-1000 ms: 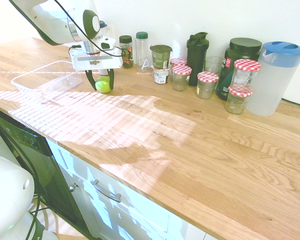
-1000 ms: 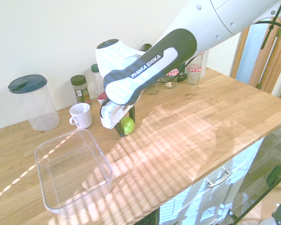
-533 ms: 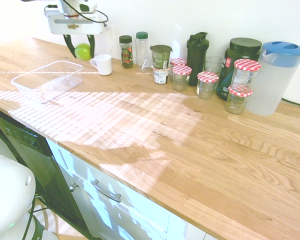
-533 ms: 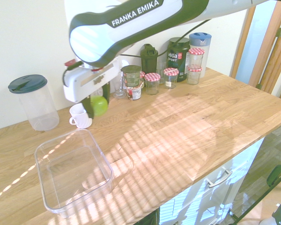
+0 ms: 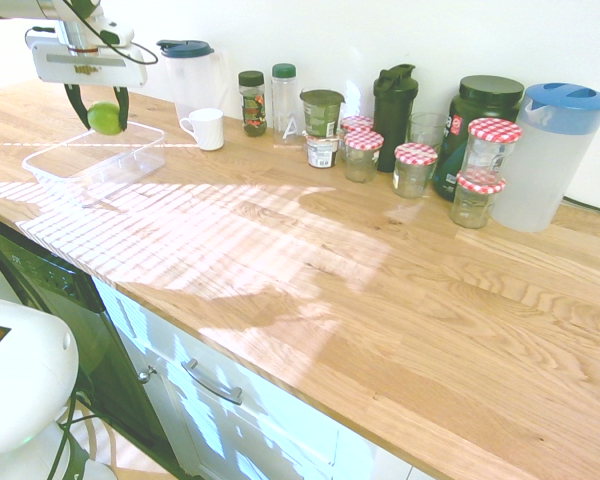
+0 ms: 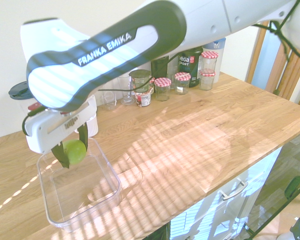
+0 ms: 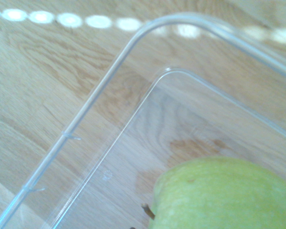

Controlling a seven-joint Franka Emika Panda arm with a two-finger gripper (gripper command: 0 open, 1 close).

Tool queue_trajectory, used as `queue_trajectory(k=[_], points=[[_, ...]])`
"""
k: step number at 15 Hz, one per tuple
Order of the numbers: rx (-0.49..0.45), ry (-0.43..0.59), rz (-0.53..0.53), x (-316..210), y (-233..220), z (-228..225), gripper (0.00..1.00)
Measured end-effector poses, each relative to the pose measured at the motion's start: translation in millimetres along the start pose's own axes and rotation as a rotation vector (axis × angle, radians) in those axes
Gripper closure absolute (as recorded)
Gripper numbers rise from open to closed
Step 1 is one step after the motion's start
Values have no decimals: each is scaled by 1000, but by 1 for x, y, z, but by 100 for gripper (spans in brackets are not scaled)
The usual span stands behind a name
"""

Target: Put the apple into the container

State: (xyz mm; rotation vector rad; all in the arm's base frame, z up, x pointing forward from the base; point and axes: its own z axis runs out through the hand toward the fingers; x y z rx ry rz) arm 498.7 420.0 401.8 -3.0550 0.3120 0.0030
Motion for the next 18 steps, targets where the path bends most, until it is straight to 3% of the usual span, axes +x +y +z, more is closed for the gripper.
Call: queue_trajectory(k=[2, 3, 14, 16, 18], points=[[-18, -19, 2, 3, 0, 23, 100], [-28, -19, 5, 5, 2, 28, 0], [-73, -20, 30, 12, 14, 45, 0], [-54, -2, 29, 16, 9, 24, 0], [-19, 40, 28, 24, 8, -28, 0]])
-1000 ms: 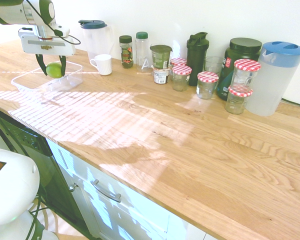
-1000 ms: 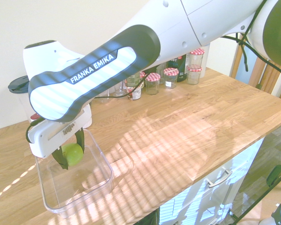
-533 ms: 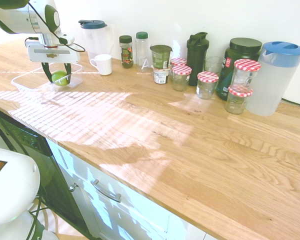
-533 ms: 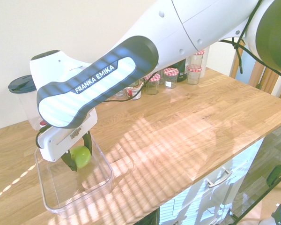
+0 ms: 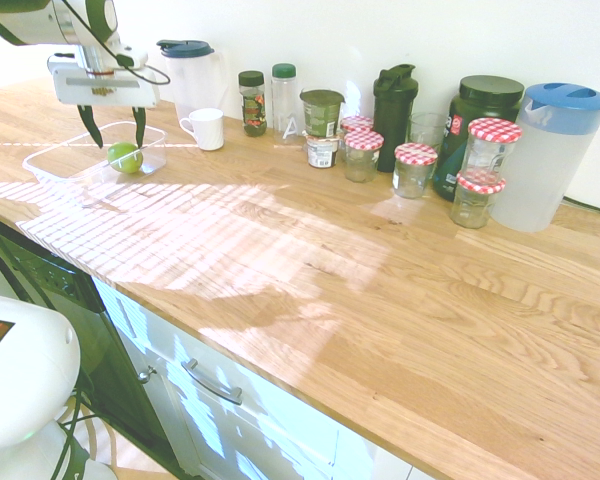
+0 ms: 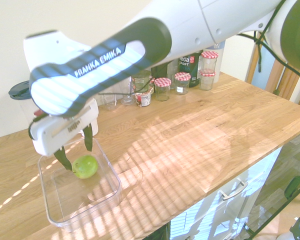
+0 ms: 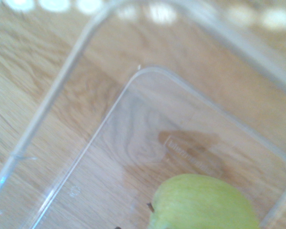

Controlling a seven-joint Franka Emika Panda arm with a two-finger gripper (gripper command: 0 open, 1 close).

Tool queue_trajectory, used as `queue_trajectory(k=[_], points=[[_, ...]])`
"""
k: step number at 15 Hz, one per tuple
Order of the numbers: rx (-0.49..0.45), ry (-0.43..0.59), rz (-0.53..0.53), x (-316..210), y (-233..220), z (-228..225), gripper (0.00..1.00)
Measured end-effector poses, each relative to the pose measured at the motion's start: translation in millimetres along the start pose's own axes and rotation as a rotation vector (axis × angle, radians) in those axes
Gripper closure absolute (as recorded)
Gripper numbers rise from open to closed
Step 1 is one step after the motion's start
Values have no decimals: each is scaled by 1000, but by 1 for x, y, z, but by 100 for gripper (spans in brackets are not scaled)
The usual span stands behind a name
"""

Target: Put the apple into the container

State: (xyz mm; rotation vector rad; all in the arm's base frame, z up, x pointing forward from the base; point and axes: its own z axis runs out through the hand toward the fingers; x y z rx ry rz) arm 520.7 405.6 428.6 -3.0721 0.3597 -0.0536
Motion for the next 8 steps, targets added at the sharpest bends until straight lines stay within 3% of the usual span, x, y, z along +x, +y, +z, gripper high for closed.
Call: queue_trajectory(k=[3, 6, 8], points=[[-22, 56, 126, 45, 64, -72, 0], [-75, 59, 299, 95, 185, -76, 0], [-79, 69, 406, 100, 244, -72, 0]])
